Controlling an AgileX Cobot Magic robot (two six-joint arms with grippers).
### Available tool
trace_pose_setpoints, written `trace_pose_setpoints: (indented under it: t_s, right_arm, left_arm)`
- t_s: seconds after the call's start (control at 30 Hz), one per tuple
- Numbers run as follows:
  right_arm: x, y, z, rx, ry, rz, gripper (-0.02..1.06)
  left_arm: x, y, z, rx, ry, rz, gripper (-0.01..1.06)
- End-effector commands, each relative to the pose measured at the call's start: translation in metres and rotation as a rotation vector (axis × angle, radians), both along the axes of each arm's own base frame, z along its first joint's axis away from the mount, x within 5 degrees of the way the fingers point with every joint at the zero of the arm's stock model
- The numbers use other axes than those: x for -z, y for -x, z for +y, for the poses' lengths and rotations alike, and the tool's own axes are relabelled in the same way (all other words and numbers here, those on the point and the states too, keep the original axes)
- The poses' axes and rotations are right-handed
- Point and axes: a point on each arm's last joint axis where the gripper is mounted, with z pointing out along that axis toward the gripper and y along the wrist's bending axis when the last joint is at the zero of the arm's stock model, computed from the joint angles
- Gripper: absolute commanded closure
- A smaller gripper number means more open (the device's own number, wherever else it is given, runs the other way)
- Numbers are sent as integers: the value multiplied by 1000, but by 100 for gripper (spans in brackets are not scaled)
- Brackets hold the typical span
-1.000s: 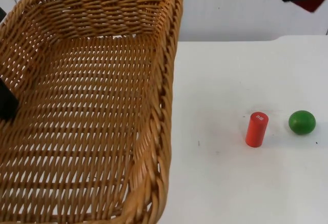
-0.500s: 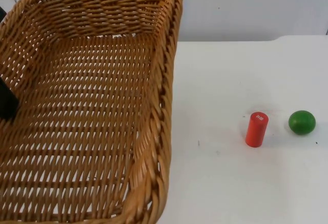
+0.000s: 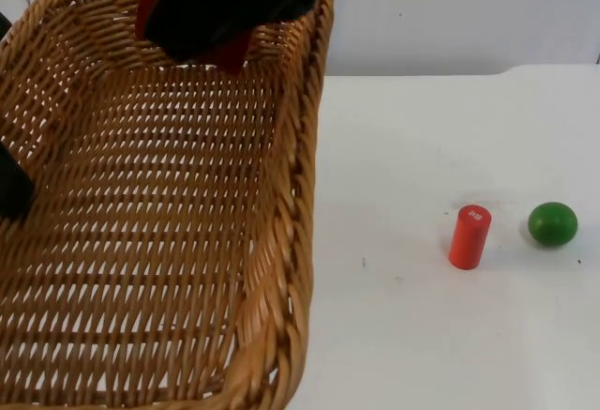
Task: Pick up the basket with the left hand and place the object to the left of the red cylinder into the basket with the right hand.
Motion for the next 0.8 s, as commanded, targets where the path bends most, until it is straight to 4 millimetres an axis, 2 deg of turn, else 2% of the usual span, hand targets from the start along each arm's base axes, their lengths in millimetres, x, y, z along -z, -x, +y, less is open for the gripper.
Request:
trace_pose_setpoints:
  t_s: [0.0,0.27,0.5,0.57,0.63,0.67,0.77]
  right_arm:
    - [4,-4,8,24,-26,4,105]
    - [28,-14,19,37,4,30,105]
    - [33,-13,21,38,1,68,102]
    - [34,-13,21,33,10,76,94]
    - [36,-12,21,30,19,85,81]
    - [36,-12,21,30,19,85,81]
    - [36,-12,20,28,26,82,57]
  left_arm:
    - [-3,1,-3,-3,33,-9,105]
    - [-3,1,-3,-6,33,-13,105]
    - [-3,1,-3,-5,31,-13,105]
    - [-3,1,-3,-5,29,-13,105]
    - [-3,1,-3,-5,29,-13,105]
    - [-3,1,-3,-5,29,-13,105]
    - [-3,1,-3,-4,30,-12,105]
